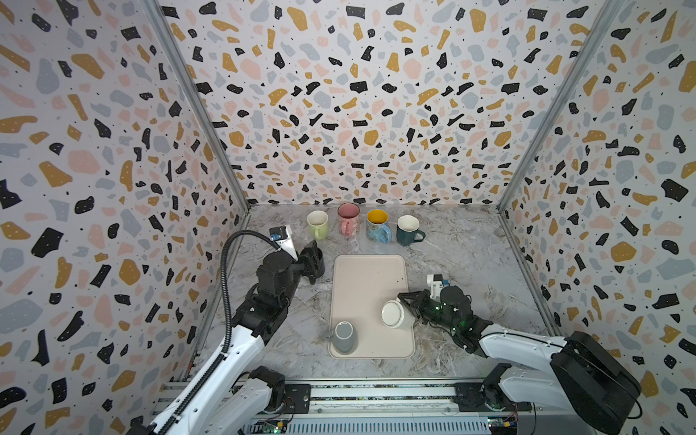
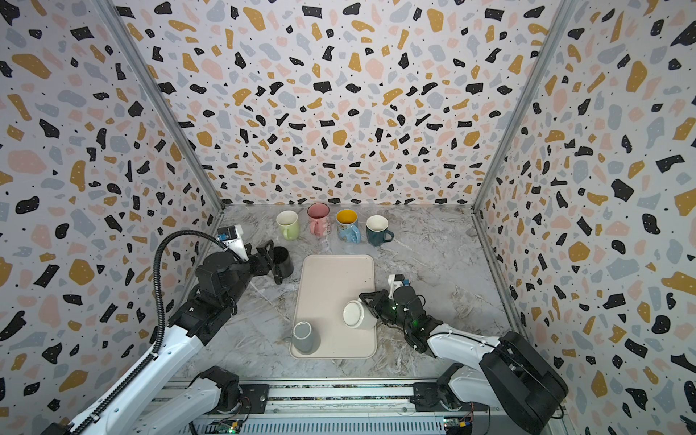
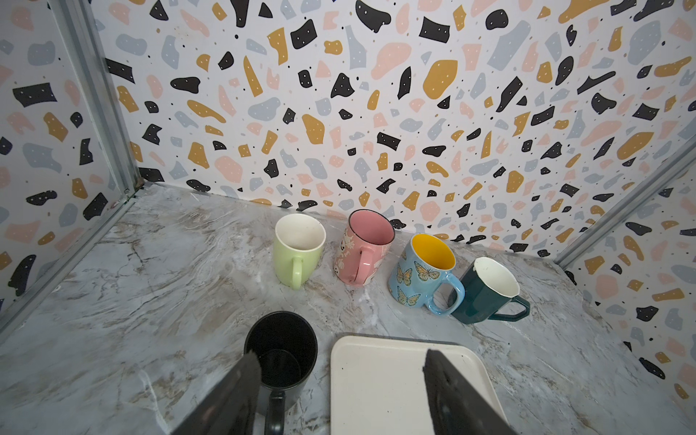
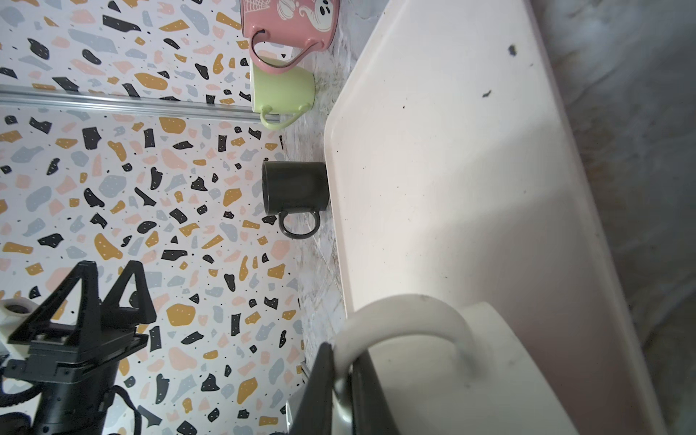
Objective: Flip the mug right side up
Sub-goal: 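Lift and tilt the white mug upright with the right gripper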
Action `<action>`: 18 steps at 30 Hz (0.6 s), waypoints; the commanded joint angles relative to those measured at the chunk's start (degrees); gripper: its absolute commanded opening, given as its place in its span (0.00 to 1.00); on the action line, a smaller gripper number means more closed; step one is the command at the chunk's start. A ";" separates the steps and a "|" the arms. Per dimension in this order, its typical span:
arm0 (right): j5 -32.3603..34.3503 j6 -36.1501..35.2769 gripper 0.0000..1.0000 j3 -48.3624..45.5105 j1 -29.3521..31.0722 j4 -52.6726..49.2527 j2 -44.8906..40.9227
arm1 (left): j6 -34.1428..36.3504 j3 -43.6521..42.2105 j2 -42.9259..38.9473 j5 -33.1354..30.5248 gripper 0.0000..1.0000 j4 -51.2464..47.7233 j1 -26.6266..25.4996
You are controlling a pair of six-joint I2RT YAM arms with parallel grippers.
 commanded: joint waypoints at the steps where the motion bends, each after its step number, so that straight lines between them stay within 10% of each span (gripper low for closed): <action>1: -1.97 -6.10 0.00 4.46 -0.05 -1.17 -1.95 | 0.84 0.59 -0.65 -0.27 0.70 0.82 -0.15; 18: -6.32 -16.52 0.00 9.82 0.32 -0.96 1.82 | 0.76 1.20 0.11 2.29 0.70 0.84 -0.15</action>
